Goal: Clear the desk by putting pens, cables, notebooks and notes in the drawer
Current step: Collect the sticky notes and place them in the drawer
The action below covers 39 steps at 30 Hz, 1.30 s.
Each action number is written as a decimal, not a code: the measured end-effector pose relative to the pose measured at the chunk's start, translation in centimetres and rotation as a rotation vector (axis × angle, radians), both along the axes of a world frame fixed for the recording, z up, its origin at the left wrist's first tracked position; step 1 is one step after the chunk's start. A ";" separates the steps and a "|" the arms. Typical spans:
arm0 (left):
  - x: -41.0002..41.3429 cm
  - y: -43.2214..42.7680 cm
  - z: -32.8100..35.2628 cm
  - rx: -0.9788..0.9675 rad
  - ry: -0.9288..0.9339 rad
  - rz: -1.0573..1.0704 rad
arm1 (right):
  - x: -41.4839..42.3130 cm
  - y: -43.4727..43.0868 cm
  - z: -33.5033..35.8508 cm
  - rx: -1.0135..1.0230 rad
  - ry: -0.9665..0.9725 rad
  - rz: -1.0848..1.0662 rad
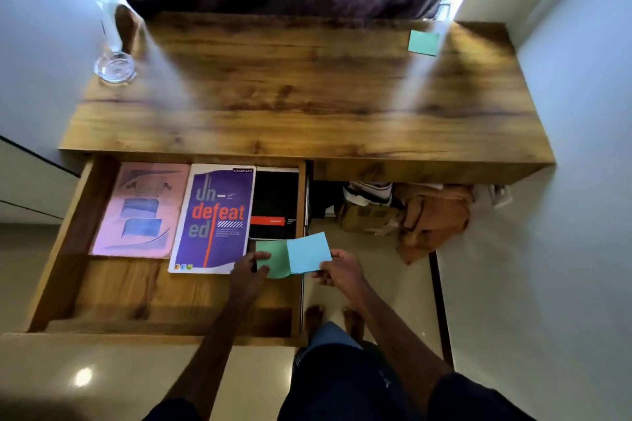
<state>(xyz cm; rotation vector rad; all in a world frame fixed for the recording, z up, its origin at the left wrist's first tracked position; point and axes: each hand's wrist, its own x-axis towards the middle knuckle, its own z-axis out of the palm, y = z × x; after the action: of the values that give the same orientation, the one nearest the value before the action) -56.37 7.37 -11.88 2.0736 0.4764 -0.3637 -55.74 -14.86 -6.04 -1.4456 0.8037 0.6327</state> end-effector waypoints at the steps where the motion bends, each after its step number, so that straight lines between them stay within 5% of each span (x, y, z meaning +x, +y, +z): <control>1: 0.0 0.0 -0.1 -0.027 0.001 0.018 | -0.4 0.3 0.0 -0.008 0.002 -0.014; 8: -2.7 2.4 -0.1 -0.141 0.050 0.130 | -3.0 3.4 1.0 0.001 0.053 -0.078; 18: -6.2 7.9 1.1 -0.019 0.145 0.123 | -5.5 8.1 1.5 -0.109 -0.013 0.055; 39: -3.9 15.5 -1.7 0.348 0.242 -0.417 | -6.2 15.2 -2.0 -0.407 0.032 0.190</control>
<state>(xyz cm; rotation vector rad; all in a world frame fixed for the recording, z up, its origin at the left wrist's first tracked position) -60.26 22.82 -13.61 2.4826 0.2544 -0.8338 -61.97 0.32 -8.03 -1.9036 0.8592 0.6615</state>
